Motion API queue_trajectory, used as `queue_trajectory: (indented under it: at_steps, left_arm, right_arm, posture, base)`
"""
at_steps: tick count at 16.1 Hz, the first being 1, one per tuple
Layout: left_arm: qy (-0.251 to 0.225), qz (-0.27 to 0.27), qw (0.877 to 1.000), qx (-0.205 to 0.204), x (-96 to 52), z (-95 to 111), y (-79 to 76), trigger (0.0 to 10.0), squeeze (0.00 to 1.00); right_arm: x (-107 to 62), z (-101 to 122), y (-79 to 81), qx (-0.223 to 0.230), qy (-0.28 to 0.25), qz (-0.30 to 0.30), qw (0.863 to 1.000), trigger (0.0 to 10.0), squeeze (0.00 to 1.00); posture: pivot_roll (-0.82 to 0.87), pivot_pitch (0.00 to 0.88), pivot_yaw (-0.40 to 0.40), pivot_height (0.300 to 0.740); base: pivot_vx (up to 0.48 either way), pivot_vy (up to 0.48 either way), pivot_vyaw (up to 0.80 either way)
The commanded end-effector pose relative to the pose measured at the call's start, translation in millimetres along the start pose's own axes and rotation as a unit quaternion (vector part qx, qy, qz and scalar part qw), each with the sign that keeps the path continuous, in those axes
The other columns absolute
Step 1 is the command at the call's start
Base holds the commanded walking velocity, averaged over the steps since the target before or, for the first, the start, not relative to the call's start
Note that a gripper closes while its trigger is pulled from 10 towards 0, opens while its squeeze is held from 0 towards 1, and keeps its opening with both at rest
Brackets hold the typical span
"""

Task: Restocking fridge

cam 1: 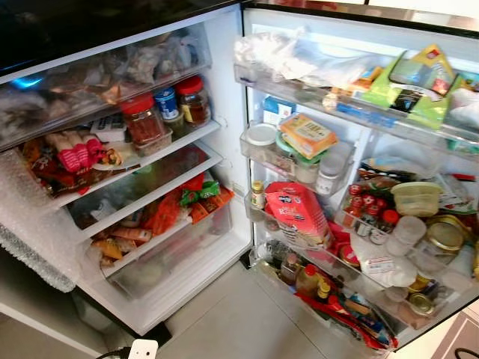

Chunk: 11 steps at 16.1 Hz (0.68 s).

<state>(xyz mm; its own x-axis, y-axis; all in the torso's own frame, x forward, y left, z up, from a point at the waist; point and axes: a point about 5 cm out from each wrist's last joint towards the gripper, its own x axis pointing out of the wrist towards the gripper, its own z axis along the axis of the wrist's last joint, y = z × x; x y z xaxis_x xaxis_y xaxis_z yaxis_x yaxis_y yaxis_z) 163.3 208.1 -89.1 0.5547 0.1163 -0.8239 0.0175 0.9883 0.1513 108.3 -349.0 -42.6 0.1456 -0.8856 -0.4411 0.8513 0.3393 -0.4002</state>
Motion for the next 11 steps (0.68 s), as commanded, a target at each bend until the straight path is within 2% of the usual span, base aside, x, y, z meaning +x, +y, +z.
queue_trajectory:
  at_steps: [1,5,11]
  left_arm:
    - [0.006,0.003,1.000,0.007,-0.7,-4,2.8,10.0,0.00]
    - [0.006,0.002,1.000,0.010,-0.7,-3,3.1,10.0,0.00]
    - [0.013,-0.012,1.000,0.018,-0.5,-4,2.6,10.0,0.00]
  right_arm:
    - [3.0,3,-5.1,0.021,0.002,-0.013,1.000,10.0,0.00]
    - [12.3,15,-15.1,0.047,-0.005,-0.027,0.999,10.0,0.00]
    - [16.8,19,-21.1,0.065,-0.003,-0.033,0.997,10.0,0.00]
  posture:
    - [-0.09,0.012,0.070,0.740]
    - [-0.09,0.008,0.072,0.740]
    - [-0.10,0.011,0.076,0.740]
  base:
    - [0.000,0.000,0.00]
    - [0.000,0.000,0.00]
    - [0.000,0.000,0.00]
